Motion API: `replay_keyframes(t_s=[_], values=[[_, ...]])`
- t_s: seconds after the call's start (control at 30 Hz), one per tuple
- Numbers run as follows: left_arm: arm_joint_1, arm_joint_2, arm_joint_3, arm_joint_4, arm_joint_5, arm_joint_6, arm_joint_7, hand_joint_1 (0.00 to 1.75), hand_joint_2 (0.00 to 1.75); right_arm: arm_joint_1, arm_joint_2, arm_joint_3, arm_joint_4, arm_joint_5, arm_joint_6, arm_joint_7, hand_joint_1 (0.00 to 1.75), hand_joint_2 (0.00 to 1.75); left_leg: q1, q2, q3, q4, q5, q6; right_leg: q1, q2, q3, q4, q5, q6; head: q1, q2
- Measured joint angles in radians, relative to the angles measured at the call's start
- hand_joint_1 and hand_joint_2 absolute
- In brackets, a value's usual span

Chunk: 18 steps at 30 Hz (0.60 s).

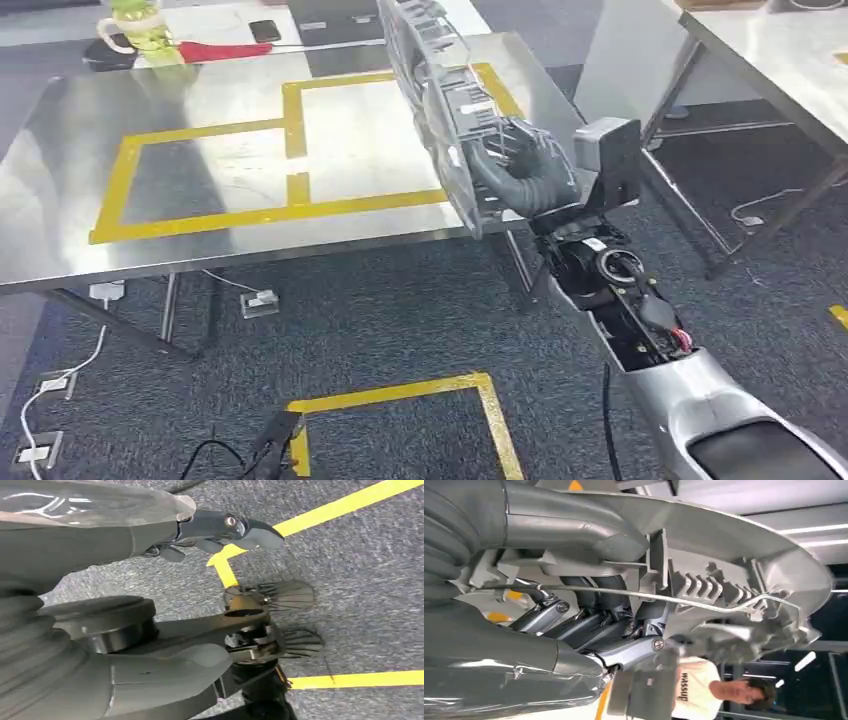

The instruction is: Take the parts from the cabinet and place them on the table.

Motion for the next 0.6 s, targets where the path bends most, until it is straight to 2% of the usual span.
replay_keyframes(t_s=[0.07,0.1,0.13,0.17,0.2,0.23,0.27,0.3,0.4,0.43,0.47,0.5,0.57,0.6], values=[[0.001,0.000,0.000,0.000,0.000,0.000,0.001,0.00,1.75,0.001,0.000,0.000,0.000,0.000,0.000,0.000,1.75,1.75,0.004,0.000,-0.089,0.170,-0.064,-0.009,0.001,0.000,0.000,0.000,-0.001,-0.002,-0.006,0.000],[0.002,0.000,0.000,0.000,0.000,0.000,0.002,0.00,1.75,0.001,0.000,0.000,0.001,0.000,0.000,0.000,1.75,1.75,0.006,0.000,-0.120,0.222,-0.073,-0.012,0.001,0.000,0.000,0.000,-0.002,-0.003,-0.010,0.000],[0.002,0.000,0.000,0.000,0.000,0.000,0.002,0.00,1.75,0.001,0.000,0.000,0.002,0.000,0.000,0.000,1.75,1.75,0.007,0.001,-0.129,0.227,-0.059,-0.013,0.000,0.001,0.001,0.000,-0.003,-0.003,-0.013,0.000],[0.001,0.000,-0.001,0.000,0.000,0.000,0.002,0.00,1.75,0.001,0.000,0.000,0.003,0.000,0.000,0.000,1.75,1.75,0.008,0.001,-0.111,0.179,-0.020,-0.012,-0.001,0.002,0.004,0.000,-0.005,-0.002,-0.016,0.000],[0.001,0.000,-0.001,0.000,0.000,0.000,0.002,0.00,1.75,0.001,0.000,0.000,0.003,0.000,0.000,0.000,1.75,1.75,0.009,0.001,-0.079,0.104,0.023,-0.010,-0.001,0.003,0.006,0.001,-0.007,-0.001,-0.019,0.000],[0.000,0.001,-0.001,0.000,0.000,0.000,0.002,0.00,1.75,0.001,0.002,0.000,0.003,0.000,0.000,0.000,1.75,1.75,0.009,0.002,-0.028,-0.006,0.076,-0.006,-0.001,0.005,0.011,0.001,-0.011,0.003,-0.023,0.000],[0.000,0.001,-0.002,0.000,0.000,0.000,0.002,0.00,1.75,0.000,0.002,0.000,0.003,0.000,0.000,0.000,1.75,1.75,0.009,0.003,0.005,-0.076,0.100,-0.002,0.000,0.006,0.011,0.001,-0.014,0.007,-0.027,0.000],[-0.002,0.001,-0.002,0.000,0.000,0.000,0.002,0.00,1.75,-0.002,0.003,0.000,0.003,0.000,0.001,0.000,1.75,1.75,0.003,0.002,0.018,-0.108,0.090,0.004,0.009,0.008,0.007,0.008,-0.018,0.013,-0.035,0.000],[-0.002,0.000,-0.003,0.000,0.003,0.000,0.002,0.00,1.75,-0.003,0.003,0.000,0.004,0.000,0.001,0.000,1.75,1.75,0.000,0.000,0.015,-0.099,0.083,0.020,0.006,0.007,0.012,0.002,-0.022,0.028,-0.017,0.000],[-0.003,0.000,-0.003,0.000,0.003,0.000,0.002,0.00,1.75,-0.002,0.003,0.000,0.003,0.000,0.001,0.000,1.75,1.75,0.005,0.000,0.021,-0.107,0.085,0.029,0.005,0.007,0.012,0.005,-0.028,0.036,-0.017,0.000],[-0.003,0.000,-0.003,0.000,0.003,0.000,0.002,0.00,1.75,-0.002,0.003,0.000,0.004,0.000,0.001,0.000,1.75,1.75,0.007,0.000,0.027,-0.110,0.085,0.034,0.002,0.002,0.007,0.028,-0.044,0.040,-0.014,0.000],[-0.003,0.001,-0.003,0.000,0.003,0.000,0.002,0.00,1.75,-0.003,0.003,0.000,0.004,0.000,0.003,0.000,1.75,1.75,0.007,0.001,0.029,-0.111,0.082,0.041,0.003,0.000,-0.018,0.083,-0.077,0.043,-0.006,0.000],[-0.004,0.000,-0.003,0.000,0.003,0.000,0.002,0.00,1.75,-0.001,0.003,0.001,0.005,0.000,0.003,-0.002,1.75,1.75,0.005,0.001,0.032,-0.110,0.079,0.047,0.003,0.000,-0.099,0.253,-0.151,0.048,0.005,0.000],[-0.003,0.000,-0.003,0.000,0.003,0.000,0.002,0.00,1.75,0.001,0.003,0.001,0.008,0.000,0.005,-0.003,1.75,1.75,0.004,0.001,0.034,-0.109,0.077,0.049,0.003,0.000,-0.135,0.320,-0.170,0.049,0.006,0.000]])
